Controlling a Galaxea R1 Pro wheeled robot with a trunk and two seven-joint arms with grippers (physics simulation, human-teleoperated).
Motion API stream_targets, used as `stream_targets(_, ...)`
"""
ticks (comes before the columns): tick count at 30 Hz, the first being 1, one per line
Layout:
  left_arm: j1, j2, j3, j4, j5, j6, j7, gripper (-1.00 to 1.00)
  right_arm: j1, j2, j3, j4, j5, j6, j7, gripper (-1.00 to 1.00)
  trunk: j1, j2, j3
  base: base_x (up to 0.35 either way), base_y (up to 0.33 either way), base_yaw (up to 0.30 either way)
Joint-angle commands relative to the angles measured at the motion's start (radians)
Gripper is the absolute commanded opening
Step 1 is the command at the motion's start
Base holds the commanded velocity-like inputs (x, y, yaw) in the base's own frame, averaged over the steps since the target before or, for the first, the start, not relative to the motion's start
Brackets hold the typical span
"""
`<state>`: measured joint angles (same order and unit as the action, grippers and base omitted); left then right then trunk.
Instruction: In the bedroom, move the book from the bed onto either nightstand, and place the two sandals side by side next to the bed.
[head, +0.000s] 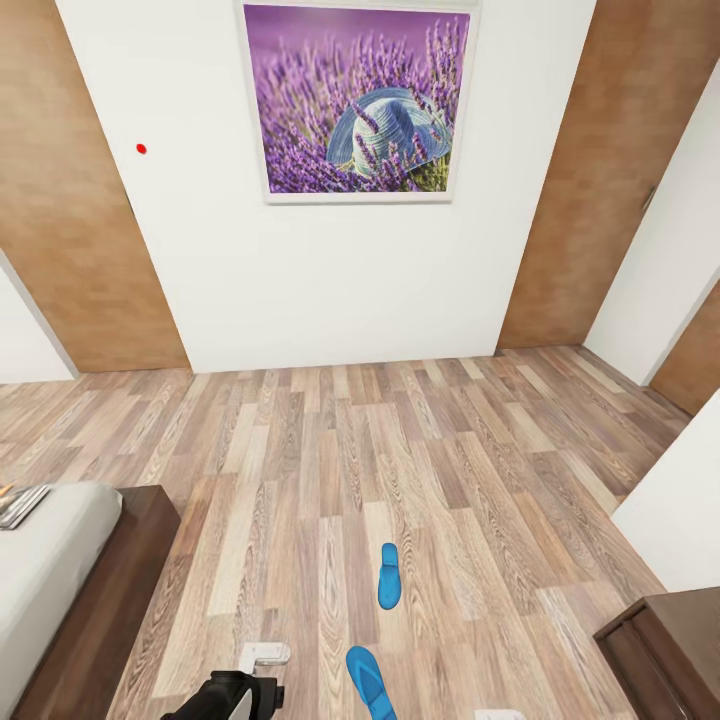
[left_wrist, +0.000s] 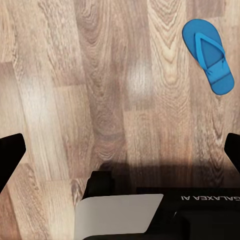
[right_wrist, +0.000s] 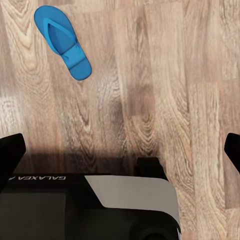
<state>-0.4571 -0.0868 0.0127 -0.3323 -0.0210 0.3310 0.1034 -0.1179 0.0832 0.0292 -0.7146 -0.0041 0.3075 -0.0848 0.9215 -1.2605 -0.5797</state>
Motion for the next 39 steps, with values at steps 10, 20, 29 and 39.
stream_targets(10, 0.000, 0.000, 0.002, -0.002, -0.002, 0.006, 0.002, 1.00, 0.000, 0.000, 0.004, -0.003, -0.002, 0.006, -0.006, 1.00, 0.000, -0.001, -0.001, 0.000, 0.022, -0.019)
stream_targets(20, 0.000, 0.000, 0.003, -0.002, 0.001, 0.006, 0.002, 1.00, 0.000, 0.000, 0.004, -0.003, -0.002, 0.005, -0.006, 1.00, 0.000, -0.001, -0.001, 0.000, 0.230, -0.232)
stream_targets(29, 0.000, 0.000, 0.003, -0.002, -0.001, 0.006, 0.002, 1.00, 0.000, 0.000, 0.006, -0.003, -0.001, 0.006, -0.006, 1.00, 0.000, -0.001, -0.001, 0.000, 0.122, -0.281)
stream_targets(39, 0.000, 0.001, 0.003, -0.002, -0.002, 0.006, 0.002, 1.00, 0.000, 0.000, 0.006, -0.004, 0.001, 0.007, -0.006, 1.00, 0.000, -0.001, -0.001, 0.000, 0.009, -0.284)
